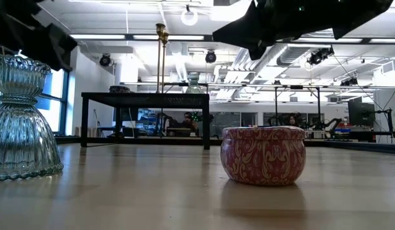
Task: Pick & Place candle stick holders
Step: Put the green glass candle holder on the shelf aligned with the other green glass candle holders
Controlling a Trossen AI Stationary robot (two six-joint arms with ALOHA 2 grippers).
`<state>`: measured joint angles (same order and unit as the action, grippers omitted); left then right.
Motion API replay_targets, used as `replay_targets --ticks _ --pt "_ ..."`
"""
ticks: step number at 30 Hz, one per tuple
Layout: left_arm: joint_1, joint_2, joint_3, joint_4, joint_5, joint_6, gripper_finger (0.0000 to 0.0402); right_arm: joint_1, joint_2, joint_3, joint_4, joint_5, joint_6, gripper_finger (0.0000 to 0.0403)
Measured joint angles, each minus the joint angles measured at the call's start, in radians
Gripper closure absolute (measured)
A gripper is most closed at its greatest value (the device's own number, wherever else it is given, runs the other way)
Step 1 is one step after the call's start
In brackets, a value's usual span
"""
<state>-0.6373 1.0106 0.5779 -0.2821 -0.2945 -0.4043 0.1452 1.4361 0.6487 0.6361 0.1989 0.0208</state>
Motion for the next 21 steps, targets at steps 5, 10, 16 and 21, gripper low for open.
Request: replay_targets --ticks 5,10,16,21 --pt "-0.087 0.147 0.049 0.030 -0.038 -0.054 0.0081 0.000 0.000 0.000 -0.011 0.000 0.000 0.0402" --pt "-0.118 0.283 0.109 0.046 -0.116 -0.017 0.0037 0.000 0.000 0.000 -0.011 0.000 0.000 0.0402" --pt "-0.115 0.348 0.129 0.090 -0.097 0.038 0.0033 0.000 0.000 0.000 -0.011 0.000 0.000 0.0403" --pt "-0.106 0.347 0.129 0.120 -0.109 0.103 0.0052 0.000 0.000 -0.001 -0.011 0.000 -0.003 0.0403"
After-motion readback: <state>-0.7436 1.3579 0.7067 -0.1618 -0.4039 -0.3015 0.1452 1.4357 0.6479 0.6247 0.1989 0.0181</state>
